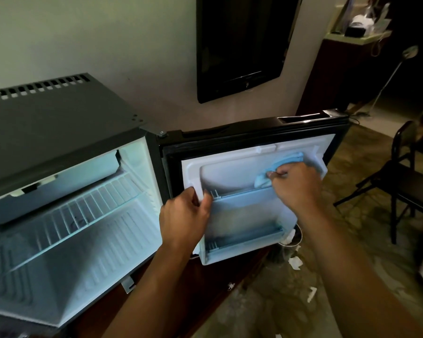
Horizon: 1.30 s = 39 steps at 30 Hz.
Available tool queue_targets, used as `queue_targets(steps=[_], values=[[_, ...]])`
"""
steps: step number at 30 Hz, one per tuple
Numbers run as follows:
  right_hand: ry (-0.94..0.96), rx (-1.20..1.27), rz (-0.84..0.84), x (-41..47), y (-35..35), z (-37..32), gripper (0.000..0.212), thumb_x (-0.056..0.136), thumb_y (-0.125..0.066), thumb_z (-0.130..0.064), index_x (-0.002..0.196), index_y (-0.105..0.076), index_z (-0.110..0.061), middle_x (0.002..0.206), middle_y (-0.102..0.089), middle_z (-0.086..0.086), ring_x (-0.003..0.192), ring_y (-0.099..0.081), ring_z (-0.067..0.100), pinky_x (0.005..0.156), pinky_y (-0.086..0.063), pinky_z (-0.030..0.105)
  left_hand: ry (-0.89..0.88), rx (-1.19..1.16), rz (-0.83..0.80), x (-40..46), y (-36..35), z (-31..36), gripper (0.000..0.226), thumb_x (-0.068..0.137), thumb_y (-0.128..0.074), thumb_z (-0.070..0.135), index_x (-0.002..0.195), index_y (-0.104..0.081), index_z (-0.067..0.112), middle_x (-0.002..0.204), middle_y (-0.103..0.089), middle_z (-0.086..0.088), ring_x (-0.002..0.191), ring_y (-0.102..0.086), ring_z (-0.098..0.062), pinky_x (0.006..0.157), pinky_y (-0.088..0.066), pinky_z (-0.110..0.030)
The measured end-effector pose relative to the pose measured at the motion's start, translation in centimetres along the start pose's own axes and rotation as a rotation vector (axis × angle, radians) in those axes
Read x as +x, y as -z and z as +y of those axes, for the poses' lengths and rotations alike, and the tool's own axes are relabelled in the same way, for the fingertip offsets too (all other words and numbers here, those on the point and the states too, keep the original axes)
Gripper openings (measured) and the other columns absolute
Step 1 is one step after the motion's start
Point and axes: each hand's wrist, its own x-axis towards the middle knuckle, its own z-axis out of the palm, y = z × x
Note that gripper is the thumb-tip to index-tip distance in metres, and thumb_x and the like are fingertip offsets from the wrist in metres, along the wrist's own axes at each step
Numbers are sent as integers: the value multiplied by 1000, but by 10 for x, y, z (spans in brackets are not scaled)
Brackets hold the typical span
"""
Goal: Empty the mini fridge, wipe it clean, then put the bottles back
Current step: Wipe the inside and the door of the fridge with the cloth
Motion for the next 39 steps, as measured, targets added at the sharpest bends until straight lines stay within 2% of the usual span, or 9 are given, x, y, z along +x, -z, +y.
queue_targets(steps=[4,8,11,15,22,28,32,35,39], values=[[2,9,-3,3,-5,2,27,89,-65,-32,66,-68,-17,66,-67,3,69,-61,22,71,-51,34,20,-13,-31,1,0,-1,49,88,-58,44,54,-32,21,45,-45,4,48,-49,-28,54,-41,-32],[5,0,49,-1,-8,-2,36,90,-63,-25,57,-56,-13,55,-51,0,56,-45,18,61,-34,30,21,1,-50,2,-1,0,46,88,-53,47,56,-37,18,50,-54,1,53,-56,-31,59,-48,-35],[34,36,33,-11,-11,-21,39,90,-63,-21,56,-45,-16,60,-52,3,70,-58,30,64,-37,31,32,2,-55,1,-1,0,46,91,-52,48,59,-41,16,53,-58,-1,55,-58,-31,61,-51,-37],[128,77,20,-28,-21,-53,21,89,-62,-18,70,-60,-10,82,-65,14,86,-58,33,75,-43,36,20,8,-40,3,-2,1,48,89,-54,48,57,-39,17,52,-57,-1,56,-58,-33,58,-48,-35],[256,74,59,-48,-38,-77,22,93,-57,-24,85,-66,-6,95,-67,11,95,-57,26,87,-45,35,-16,10,-1,3,-4,-4,50,84,-40,59,56,-34,18,47,-51,1,50,-54,-32,52,-45,-33],[167,91,93,-37,-29,-55,24,91,-60,-22,77,-67,-3,86,-68,16,84,-61,32,78,-50,39,-14,23,3,0,-6,-3,48,88,-56,47,56,-30,23,46,-41,7,49,-51,-31,53,-31,-28],[35,106,147,-22,-13,-23,28,93,-60,-24,70,-64,-8,79,-67,13,74,-63,30,68,-48,32,-11,-4,-2,-1,-6,-5,49,90,-60,44,56,-32,21,48,-53,3,48,-53,-29,52,-40,-30],[-61,120,162,-9,-2,-6,31,93,-59,-25,65,-59,-13,73,-66,15,73,-62,34,69,-52,42,-9,-9,-7,-1,-5,-5,48,89,-58,44,56,-32,23,49,-55,1,48,-53,-27,52,-41,-30],[-99,179,175,1,3,0,41,91,-62,-24,54,-45,-16,57,-54,6,63,-55,29,59,-39,34,4,-19,-19,0,-6,-5,49,88,-60,43,55,-31,22,45,-49,2,47,-52,-28,51,-41,-30]])
